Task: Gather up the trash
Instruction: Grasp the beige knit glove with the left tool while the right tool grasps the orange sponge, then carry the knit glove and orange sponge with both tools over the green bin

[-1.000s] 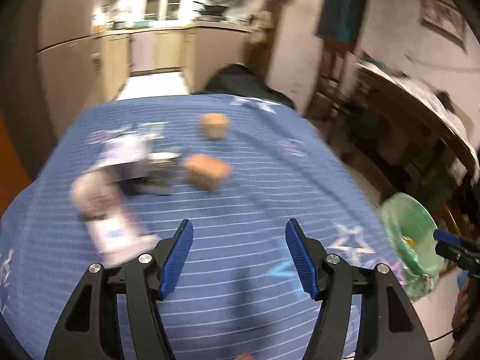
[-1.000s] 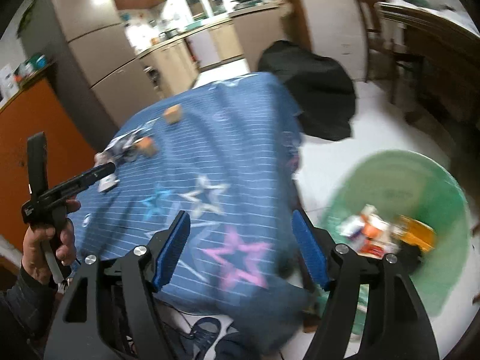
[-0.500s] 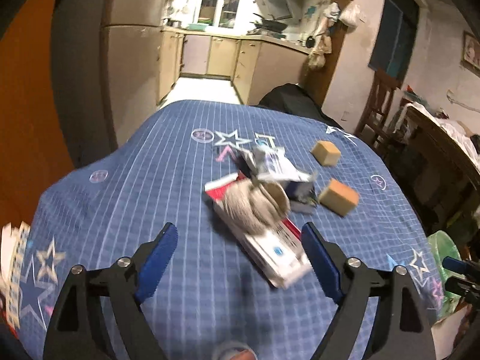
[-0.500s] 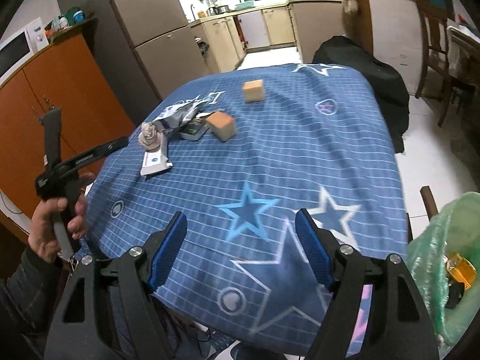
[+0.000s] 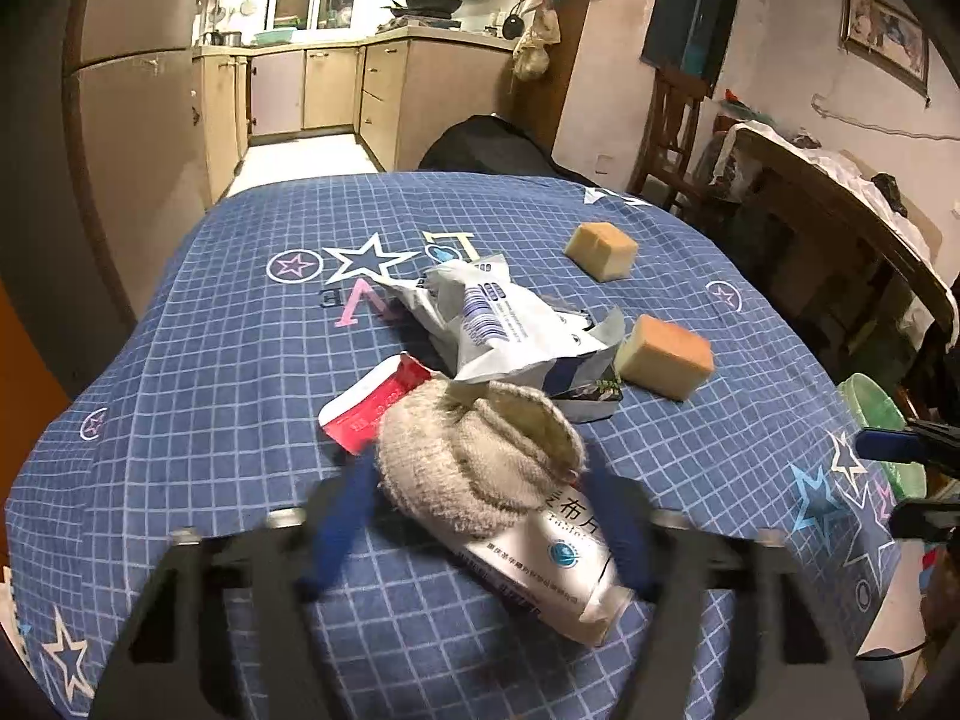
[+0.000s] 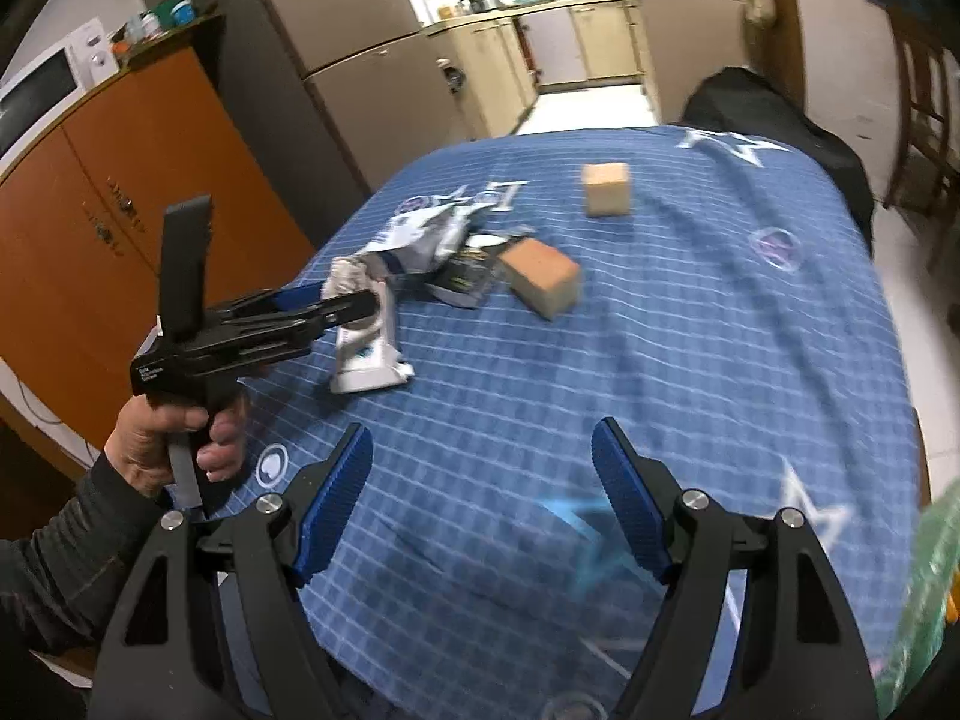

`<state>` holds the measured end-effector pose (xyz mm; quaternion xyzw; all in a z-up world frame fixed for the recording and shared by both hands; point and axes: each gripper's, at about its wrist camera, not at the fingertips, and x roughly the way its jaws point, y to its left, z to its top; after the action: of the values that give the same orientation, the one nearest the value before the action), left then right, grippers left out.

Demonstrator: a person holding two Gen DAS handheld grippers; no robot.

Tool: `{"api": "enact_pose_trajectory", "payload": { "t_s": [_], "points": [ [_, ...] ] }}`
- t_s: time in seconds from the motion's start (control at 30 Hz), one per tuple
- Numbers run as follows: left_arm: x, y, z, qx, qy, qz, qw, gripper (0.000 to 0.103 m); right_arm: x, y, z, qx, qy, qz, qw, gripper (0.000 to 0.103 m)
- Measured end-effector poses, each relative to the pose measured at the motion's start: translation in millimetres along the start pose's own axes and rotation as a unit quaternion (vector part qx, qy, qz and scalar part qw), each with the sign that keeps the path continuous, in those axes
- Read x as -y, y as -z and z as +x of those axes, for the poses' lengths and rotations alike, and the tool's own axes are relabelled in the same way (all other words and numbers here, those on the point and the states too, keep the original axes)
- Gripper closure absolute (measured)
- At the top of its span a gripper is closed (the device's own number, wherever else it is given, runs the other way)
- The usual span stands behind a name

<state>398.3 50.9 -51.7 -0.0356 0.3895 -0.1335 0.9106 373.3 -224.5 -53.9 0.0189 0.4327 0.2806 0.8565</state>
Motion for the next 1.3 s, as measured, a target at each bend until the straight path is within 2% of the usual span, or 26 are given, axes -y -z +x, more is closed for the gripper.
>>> {"api": "enact_pose_trajectory", "payload": {
  "t_s": [0.1,0.17,0.33,0.43,0.53,0.6,0.8,0.93,1.1,1.3],
  "points": [
    [-6.0,-0.7,-1.6,0.011,0.004,-0.02,0.9997,0.057,-6.4,-10.2,15.9,-0.006,-0.001,-0.012,1.0,0.03],
    [-12.4,1.3,-6.9,0.019,0.001,-0.03,0.9994,0.058,-8.1,-19.1,26.4,-0.008,0.008,-0.028,1.0,0.03],
    [-20.2,6.3,-18.9,0.035,-0.003,-0.055,0.9979,0.058,-0.2,-51.5,52.0,-0.008,0.06,-0.074,0.995,0.031],
    [-24.3,9.4,-27.5,0.042,-0.004,-0.075,0.9963,0.058,7.5,-72.6,77.1,-0.024,0.079,-0.096,0.992,0.031],
    [-23.7,11.0,-35.0,0.044,-0.001,-0.078,0.996,0.058,7.7,-79.4,97.8,-0.046,0.086,-0.115,0.989,0.031],
    [-20.9,12.0,-37.2,0.043,0.0,-0.072,0.9965,0.058,7.4,-80.2,109.1,-0.059,0.095,-0.126,0.986,0.035],
    [-9.5,19.6,-33.7,0.035,0.0,-0.075,0.9965,0.058,6.9,-73.5,120.8,-0.068,0.122,-0.131,0.982,0.069],
    [-0.6,23.9,-39.0,0.041,-0.011,-0.075,0.9963,0.058,7.3,-63.9,94.7,-0.027,0.132,-0.108,0.985,0.073],
    [16.6,29.1,-61.5,0.062,-0.04,-0.075,0.9945,0.058,8.0,-40.1,34.0,0.043,0.137,-0.051,0.988,0.074],
    [63.2,33.2,-89.9,0.091,-0.045,-0.05,0.9936,0.058,1.0,-2.6,-44.8,0.119,0.159,-0.012,0.98,0.074]
  ]
}}
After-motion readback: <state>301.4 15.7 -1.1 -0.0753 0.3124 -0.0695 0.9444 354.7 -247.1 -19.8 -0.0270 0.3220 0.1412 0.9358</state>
